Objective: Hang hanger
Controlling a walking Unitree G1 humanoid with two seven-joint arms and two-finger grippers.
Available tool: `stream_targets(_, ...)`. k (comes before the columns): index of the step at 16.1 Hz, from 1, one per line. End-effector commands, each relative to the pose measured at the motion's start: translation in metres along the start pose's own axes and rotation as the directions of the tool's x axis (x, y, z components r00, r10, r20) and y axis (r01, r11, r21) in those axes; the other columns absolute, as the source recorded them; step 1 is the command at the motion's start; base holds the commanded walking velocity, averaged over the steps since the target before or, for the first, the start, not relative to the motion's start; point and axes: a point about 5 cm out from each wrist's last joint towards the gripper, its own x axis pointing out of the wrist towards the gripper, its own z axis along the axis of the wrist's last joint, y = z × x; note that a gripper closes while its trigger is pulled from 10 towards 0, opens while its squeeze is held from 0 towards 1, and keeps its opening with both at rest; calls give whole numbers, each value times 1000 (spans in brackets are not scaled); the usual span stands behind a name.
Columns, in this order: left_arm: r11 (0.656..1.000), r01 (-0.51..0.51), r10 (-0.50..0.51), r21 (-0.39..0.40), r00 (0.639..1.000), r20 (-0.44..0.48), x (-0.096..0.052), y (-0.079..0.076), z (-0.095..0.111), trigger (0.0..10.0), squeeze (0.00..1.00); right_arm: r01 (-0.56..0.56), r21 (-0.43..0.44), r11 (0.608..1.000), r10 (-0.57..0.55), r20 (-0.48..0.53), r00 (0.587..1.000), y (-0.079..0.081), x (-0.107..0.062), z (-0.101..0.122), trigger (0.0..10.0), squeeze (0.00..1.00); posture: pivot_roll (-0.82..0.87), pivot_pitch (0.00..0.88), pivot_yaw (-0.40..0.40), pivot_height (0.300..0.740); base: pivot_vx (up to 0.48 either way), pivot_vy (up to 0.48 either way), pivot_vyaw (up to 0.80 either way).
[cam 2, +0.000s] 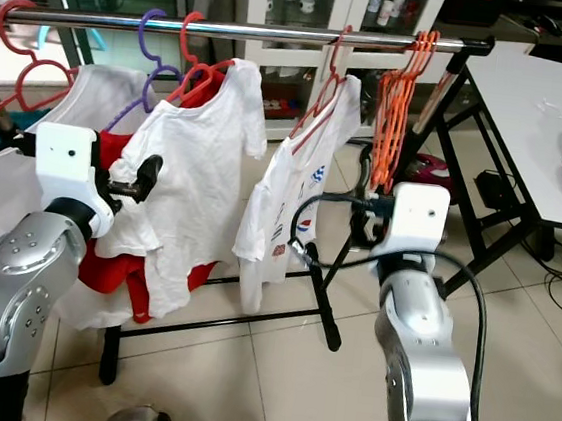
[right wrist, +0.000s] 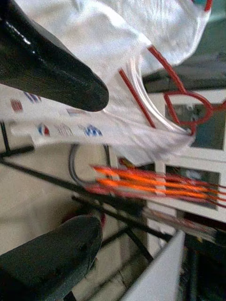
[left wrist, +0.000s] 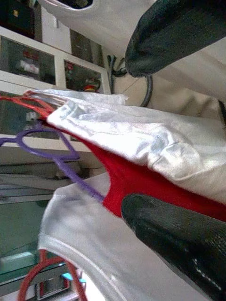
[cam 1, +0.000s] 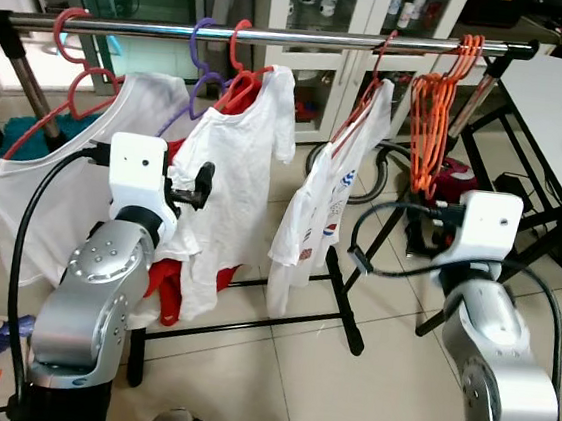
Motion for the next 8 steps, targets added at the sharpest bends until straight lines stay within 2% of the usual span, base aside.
stream_targets(1, 1000, 12, -12, 3, 999, 53, 0, -2, 10, 10000, 1000, 10, 11, 1000, -11, 51, 999, -4, -1, 9, 10000, 1000, 3, 52, -50, 740, 0, 0, 0)
stream_targets(3, 999, 32, -34, 24, 995, 95, 6, -4, 19, 10000, 1000, -28, 23, 999, 26, 64, 998, 0, -2, 9, 10000, 1000, 1, 55, -39, 740, 0, 0, 0)
stream_targets(5, 998, 43, -47, 39, 994, 102, 14, -4, 28, 10000, 1000, -52, -29, 998, 53, 49, 997, 7, -3, 9, 10000, 1000, -8, 59, -20, 740, 0, 0, 0)
stream_targets(6, 996, 55, -64, 77, 990, 126, 16, -5, 34, 10000, 925, -67, -33, 997, 69, 43, 997, 10, -4, 9, 10000, 867, -8, 60, -16, 740, 0, 0, 0)
stream_targets(7, 995, 59, -69, 86, 990, 125, 16, -5, 34, 10000, 0, -64, -29, 998, 66, 47, 997, 10, -4, 10, 10000, 0, -9, 62, -12, 740, 0, 0, 0)
stream_targets(8, 993, 57, -70, 103, 989, 132, 18, -6, 36, 10000, 0, -43, -11, 999, 43, 54, 998, 8, -3, 11, 10000, 0, -8, 64, -13, 740, 0, 0, 0)
